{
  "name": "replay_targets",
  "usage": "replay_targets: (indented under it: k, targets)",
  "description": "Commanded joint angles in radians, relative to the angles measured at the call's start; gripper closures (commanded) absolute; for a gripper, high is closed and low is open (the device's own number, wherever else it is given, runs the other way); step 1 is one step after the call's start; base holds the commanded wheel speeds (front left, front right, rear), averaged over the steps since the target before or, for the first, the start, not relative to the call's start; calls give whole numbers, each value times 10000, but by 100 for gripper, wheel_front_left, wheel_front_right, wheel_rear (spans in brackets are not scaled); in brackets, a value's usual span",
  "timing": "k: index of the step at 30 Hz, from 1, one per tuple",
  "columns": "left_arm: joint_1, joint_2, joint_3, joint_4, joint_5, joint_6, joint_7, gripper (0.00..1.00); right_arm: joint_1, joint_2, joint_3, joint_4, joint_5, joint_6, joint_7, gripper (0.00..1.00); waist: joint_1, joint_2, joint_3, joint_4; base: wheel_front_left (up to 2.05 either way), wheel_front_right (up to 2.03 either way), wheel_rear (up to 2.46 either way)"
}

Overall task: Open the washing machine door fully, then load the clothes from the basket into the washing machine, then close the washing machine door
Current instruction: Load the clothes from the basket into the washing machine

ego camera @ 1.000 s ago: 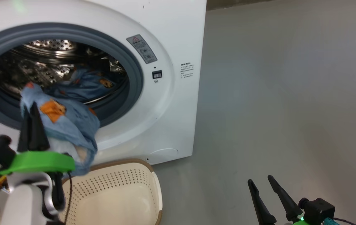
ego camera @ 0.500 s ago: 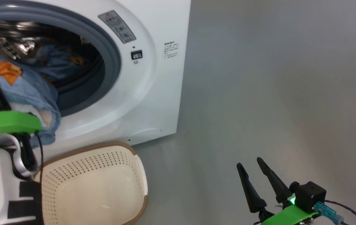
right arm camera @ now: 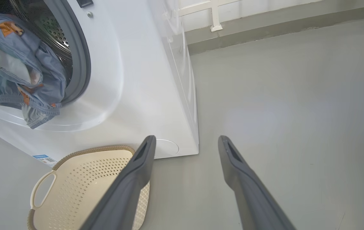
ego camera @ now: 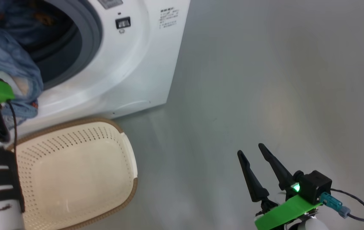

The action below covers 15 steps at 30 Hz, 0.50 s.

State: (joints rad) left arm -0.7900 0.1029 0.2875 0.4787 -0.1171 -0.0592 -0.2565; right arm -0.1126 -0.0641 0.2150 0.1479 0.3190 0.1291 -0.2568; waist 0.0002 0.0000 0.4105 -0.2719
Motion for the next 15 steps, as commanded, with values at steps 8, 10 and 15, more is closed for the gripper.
replay_targets:
  k: [8, 10, 15]
  targets:
    - [-871, 666, 133, 439, 516, -194, -53, 100, -366, 16, 499, -281, -36, 16, -49, 0, -2, 0, 876, -203, 0, 0, 0]
    - [-1182, 814, 144, 639, 548, -229, -53, 100, -432, 25, 566, -309, -28, 16, -49, 0, -2, 0, 1055, -276, 0, 0, 0]
    - [-2102, 1234, 21, 1179, 675, -336, -53, 100, -450, 40, 558, -348, -2, 16, -49, 0, -2, 0, 1483, -452, 0, 0, 0]
